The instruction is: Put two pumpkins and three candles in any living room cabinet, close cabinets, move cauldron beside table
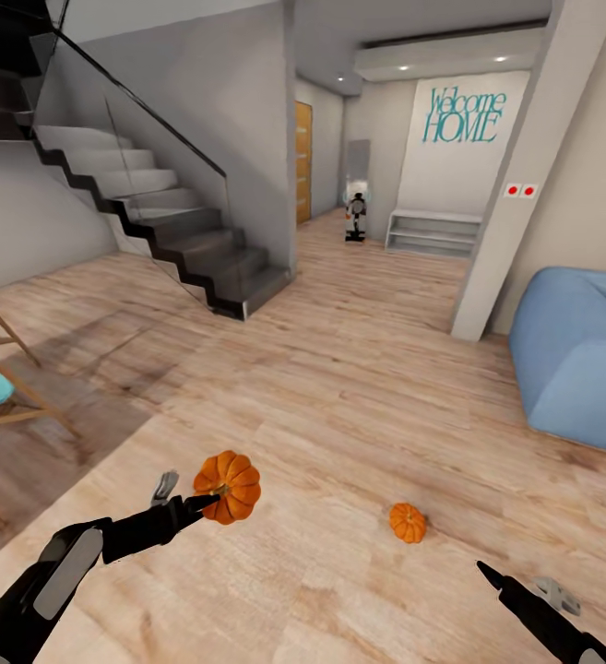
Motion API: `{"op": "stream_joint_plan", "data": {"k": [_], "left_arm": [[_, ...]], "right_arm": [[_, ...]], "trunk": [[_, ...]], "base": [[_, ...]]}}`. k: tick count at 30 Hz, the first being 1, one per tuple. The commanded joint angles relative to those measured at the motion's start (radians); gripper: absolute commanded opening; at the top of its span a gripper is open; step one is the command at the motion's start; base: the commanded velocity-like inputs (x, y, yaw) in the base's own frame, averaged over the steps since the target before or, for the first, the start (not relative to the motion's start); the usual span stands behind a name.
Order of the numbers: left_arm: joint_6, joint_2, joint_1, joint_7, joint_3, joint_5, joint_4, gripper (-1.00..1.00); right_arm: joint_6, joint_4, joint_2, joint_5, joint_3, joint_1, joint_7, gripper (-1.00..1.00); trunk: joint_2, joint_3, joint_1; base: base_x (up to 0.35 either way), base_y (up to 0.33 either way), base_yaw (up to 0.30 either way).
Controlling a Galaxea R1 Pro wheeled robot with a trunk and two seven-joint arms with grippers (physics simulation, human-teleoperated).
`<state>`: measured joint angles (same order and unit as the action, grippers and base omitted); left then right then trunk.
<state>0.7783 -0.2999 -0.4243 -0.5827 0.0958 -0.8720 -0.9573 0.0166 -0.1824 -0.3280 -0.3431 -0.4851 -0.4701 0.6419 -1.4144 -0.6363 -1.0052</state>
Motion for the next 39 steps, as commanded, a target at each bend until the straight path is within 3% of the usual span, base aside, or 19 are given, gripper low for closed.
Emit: {"op": "stream_joint_plan", "data": {"k": [1,10,27,39], "left_arm": [[0.009,-0.001,-0.001,0.000,0.001,-0.016,-0.001,-1.00],[0.009,-0.001,-0.001,0.000,0.001,-0.018,0.000,-1.00],[0.009,-0.001,-0.001,0.000,0.001,-0.016,0.000,-1.00],[0.009,-0.001,-0.001,0.000,0.000,-0.016,0.000,-1.00]], "right_arm": [[0.002,0.001,0.000,-0.007,0.000,-0.001,0.004,1.00],[0.000,0.001,0.000,-0.007,0.000,-0.001,0.000,1.00],[0.000,0.001,0.000,-0.006,0.000,-0.001,0.004,1.00],[0.001,0.001,0.000,-0.005,0.000,-0.001,0.005,1.00]], "trunk": [[0.000,0.000,-0.001],[0.000,0.002,-0.001],[0.000,0.003,-0.001],[0.000,0.003,-0.001]], "base": [[0.331,-0.127,-0.275],[0.331,-0.054,-0.239],[0.331,-0.004,-0.040],[0.325,-0.115,-0.101]]}}
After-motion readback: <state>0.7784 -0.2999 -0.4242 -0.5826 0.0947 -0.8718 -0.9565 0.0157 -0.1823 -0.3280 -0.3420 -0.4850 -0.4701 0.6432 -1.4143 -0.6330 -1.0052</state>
